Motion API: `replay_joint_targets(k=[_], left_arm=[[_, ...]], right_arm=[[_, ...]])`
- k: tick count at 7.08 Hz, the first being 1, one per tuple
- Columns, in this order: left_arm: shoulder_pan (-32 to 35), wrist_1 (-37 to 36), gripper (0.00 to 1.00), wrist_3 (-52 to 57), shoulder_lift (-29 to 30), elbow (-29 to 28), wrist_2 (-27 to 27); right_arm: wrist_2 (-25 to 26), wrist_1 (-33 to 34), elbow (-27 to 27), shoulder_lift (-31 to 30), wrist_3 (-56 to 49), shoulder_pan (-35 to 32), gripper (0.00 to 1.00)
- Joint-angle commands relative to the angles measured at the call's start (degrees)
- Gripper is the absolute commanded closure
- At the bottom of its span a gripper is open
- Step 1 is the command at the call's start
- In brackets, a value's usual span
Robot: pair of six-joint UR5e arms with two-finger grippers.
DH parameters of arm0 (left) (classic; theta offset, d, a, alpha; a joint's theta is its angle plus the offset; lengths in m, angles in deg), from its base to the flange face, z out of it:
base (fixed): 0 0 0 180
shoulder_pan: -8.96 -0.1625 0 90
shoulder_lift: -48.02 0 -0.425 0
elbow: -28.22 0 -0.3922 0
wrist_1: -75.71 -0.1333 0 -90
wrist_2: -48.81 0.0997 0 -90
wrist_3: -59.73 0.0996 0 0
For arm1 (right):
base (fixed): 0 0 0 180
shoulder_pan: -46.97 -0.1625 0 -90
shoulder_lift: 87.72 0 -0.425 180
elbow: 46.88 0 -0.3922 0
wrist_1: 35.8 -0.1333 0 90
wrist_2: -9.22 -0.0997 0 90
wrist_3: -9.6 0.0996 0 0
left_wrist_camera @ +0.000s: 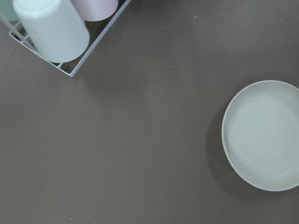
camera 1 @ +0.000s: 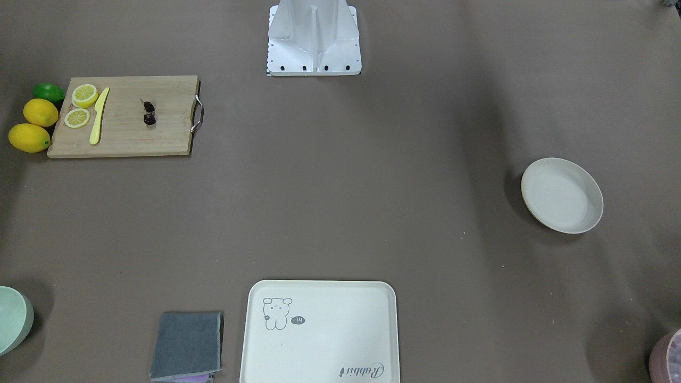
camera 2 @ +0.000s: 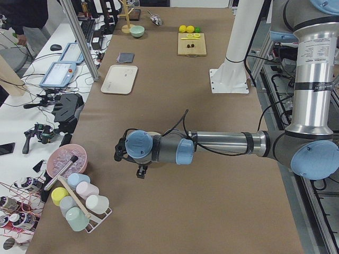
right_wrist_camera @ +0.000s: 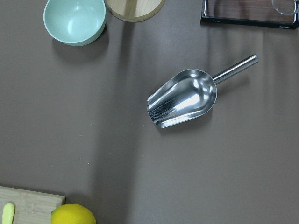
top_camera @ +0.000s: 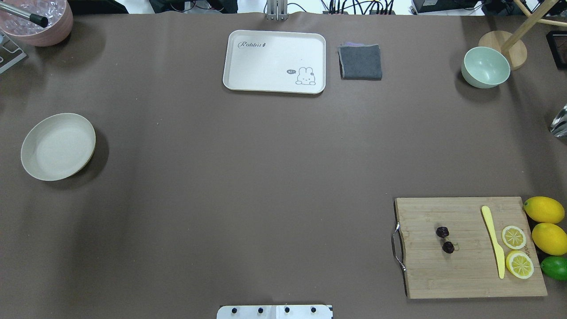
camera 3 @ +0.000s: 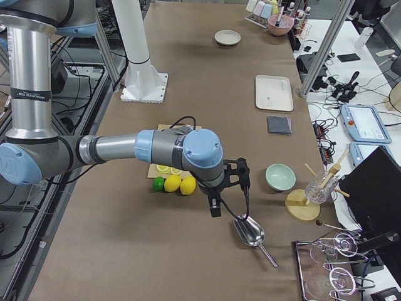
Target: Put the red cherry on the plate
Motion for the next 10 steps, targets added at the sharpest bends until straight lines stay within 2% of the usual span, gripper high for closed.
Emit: replay_joint_targets(k=[1,2,4,5,7,10], left_arm=[[-4.27,2.95,0.02,-1.56,2.09,-2.09,-1.28],[-6.03,7.49,0.02,-2.71,3.67,-6.46,-1.28],[-9.45,24.60,0.02,-10.86,5.71,-16.74,-0.76],[-11.04,29.29,0.02,-14.55,5.71,-18.09,-0.67],[-14.82,32.40,0.02,-18.10,7.11,-19.93,-0.58],[-19.04,40.55,0.03,-24.05,7.73,-22.40,5.21]], right_arm=[[0.03,1.29,-0.07,0.34,1.07,0.74,0.00],[0.03,1.39,-0.77,-0.10,1.07,0.75,0.00],[0.55,1.83,-2.35,-0.19,1.50,0.66,0.00],[0.55,2.88,-2.54,0.25,1.42,0.66,0.00],[0.55,2.89,-3.15,0.34,1.51,0.66,0.00],[0.64,2.89,-3.59,0.07,1.51,0.05,0.00]])
